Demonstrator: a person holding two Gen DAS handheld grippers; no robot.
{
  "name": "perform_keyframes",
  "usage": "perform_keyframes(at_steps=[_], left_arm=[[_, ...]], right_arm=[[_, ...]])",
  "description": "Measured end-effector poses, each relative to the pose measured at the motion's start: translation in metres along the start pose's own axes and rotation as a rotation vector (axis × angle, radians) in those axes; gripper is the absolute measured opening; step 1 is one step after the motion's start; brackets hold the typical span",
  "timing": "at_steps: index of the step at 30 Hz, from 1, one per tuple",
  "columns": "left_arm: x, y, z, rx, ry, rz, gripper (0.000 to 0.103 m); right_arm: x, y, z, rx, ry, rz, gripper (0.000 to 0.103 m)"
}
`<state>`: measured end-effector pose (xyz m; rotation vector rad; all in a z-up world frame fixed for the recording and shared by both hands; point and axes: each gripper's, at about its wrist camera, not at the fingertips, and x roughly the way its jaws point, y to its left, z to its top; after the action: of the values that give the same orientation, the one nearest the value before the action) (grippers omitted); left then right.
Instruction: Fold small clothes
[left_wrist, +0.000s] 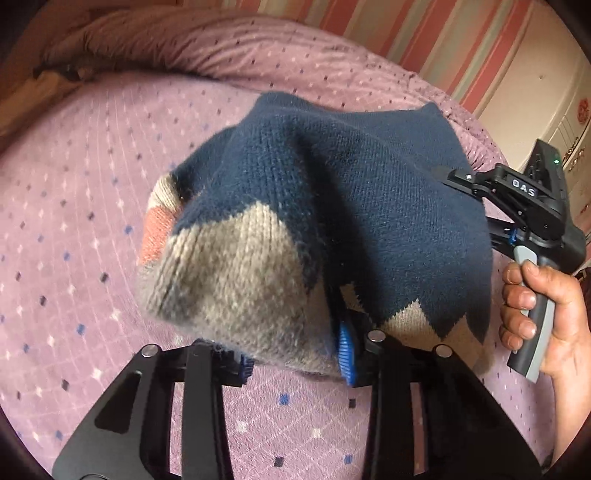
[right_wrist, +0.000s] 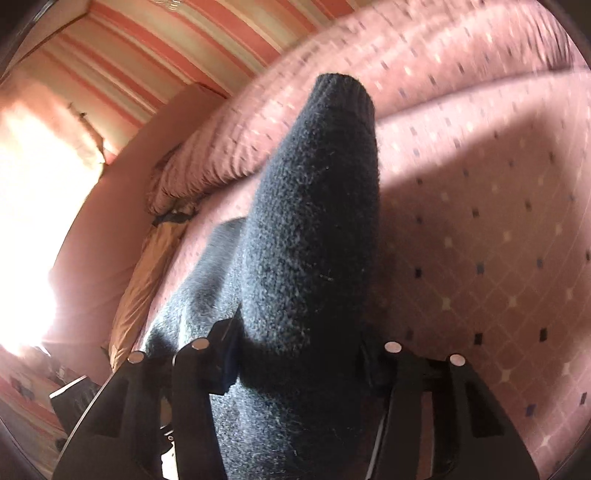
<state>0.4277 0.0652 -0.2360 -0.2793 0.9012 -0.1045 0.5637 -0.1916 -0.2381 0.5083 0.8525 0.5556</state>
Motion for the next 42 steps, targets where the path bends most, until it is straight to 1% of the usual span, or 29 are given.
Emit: perform_keyframes(at_steps=[3,7,9,11,12,14,15,16,18,19,20,23,24,25,27,28,31,32,33,34,35,37,39,40,42], left_arm=[[-0.009,-0.003,0.005,0.007,-0.024,-0.018,0.032],[-0.030,-0.028,0.008,0.062,-0.067,-0.045,0.031],[-0.047,-0.051,0.006,0.097,-0.093,-0.064,0.031],[-0.060,-0.075,0.002,0.128,-0.112,-0.085,0.031],[-0.067,-0.089,-0.001,0.142,-0.118,-0.096,0.031],[-0.084,-0.125,-0.014,0.163,-0.126,-0.128,0.031],[-0.094,-0.147,-0.025,0.171,-0.127,-0.147,0.031],[-0.100,-0.162,-0.033,0.175,-0.126,-0.159,0.031],[-0.113,-0.194,-0.051,0.172,-0.120,-0.185,0.031],[-0.121,-0.218,-0.066,0.184,-0.121,-0.186,0.031],[-0.126,-0.234,-0.077,0.188,-0.119,-0.188,0.031],[-0.142,-0.286,-0.123,0.157,-0.089,-0.201,0.031],[-0.144,-0.293,-0.133,0.136,-0.076,-0.205,0.031],[-0.145,-0.309,-0.151,0.122,-0.062,-0.203,0.031],[-0.144,-0.333,-0.176,0.123,-0.050,-0.192,0.031],[-0.141,-0.346,-0.191,0.123,-0.038,-0.187,0.032],[-0.124,-0.376,-0.229,0.143,-0.016,-0.148,0.032],[-0.116,-0.382,-0.235,0.146,-0.008,-0.132,0.032],[-0.104,-0.389,-0.248,0.151,0.005,-0.107,0.032],[-0.096,-0.395,-0.257,0.150,0.025,-0.093,0.032],[-0.083,-0.398,-0.269,0.138,0.060,-0.080,0.032],[-0.069,-0.400,-0.286,0.127,0.086,-0.045,0.034],[-0.073,-0.408,-0.294,0.187,0.032,-0.022,0.036],[-0.075,-0.408,-0.296,0.199,0.010,-0.022,0.037],[-0.075,-0.398,-0.296,0.157,0.014,-0.042,0.044]], right_arm=[[-0.024,0.014,0.002,-0.038,-0.056,0.009,0.048],[-0.061,0.022,0.006,-0.060,-0.103,0.016,0.048],[-0.102,0.016,0.002,-0.082,-0.122,0.017,0.048],[-0.134,0.012,0.003,-0.078,-0.141,0.017,0.048],[-0.157,0.009,0.003,-0.081,-0.151,0.013,0.048],[-0.190,0.001,0.006,-0.083,-0.161,0.002,0.048],[-0.212,-0.004,0.004,-0.089,-0.164,-0.007,0.048],[-0.240,-0.011,0.002,-0.088,-0.164,-0.016,0.048],[-0.281,-0.023,-0.003,-0.092,-0.161,-0.036,0.048],[-0.304,-0.032,-0.007,-0.090,-0.156,-0.044,0.048],[-0.324,-0.041,-0.012,-0.090,-0.152,-0.052,0.048],[-0.377,-0.067,-0.032,-0.085,-0.135,-0.061,0.048],[-0.392,-0.077,-0.041,-0.084,-0.127,-0.065,0.048],[-0.407,-0.090,-0.051,-0.081,-0.118,-0.068,0.048],[-0.426,-0.114,-0.066,-0.066,-0.107,-0.072,0.048],[-0.435,-0.129,-0.075,-0.060,-0.101,-0.072,0.048],[-0.443,-0.173,-0.097,-0.036,-0.086,-0.055,0.048],[-0.442,-0.196,-0.106,-0.016,-0.070,-0.045,0.048],[-0.436,-0.206,-0.112,-0.002,-0.059,-0.046,0.049],[-0.428,-0.229,-0.121,0.025,-0.031,-0.056,0.049],[-0.421,-0.239,-0.127,0.045,-0.008,-0.075,0.049],[-0.403,-0.271,-0.144,0.102,0.041,-0.121,0.052],[-0.405,-0.289,-0.152,0.184,0.002,-0.068,0.053],[-0.404,-0.289,-0.152,0.177,-0.009,-0.073,0.055],[-0.403,-0.287,-0.149,0.169,-0.009,-0.085,0.062]])
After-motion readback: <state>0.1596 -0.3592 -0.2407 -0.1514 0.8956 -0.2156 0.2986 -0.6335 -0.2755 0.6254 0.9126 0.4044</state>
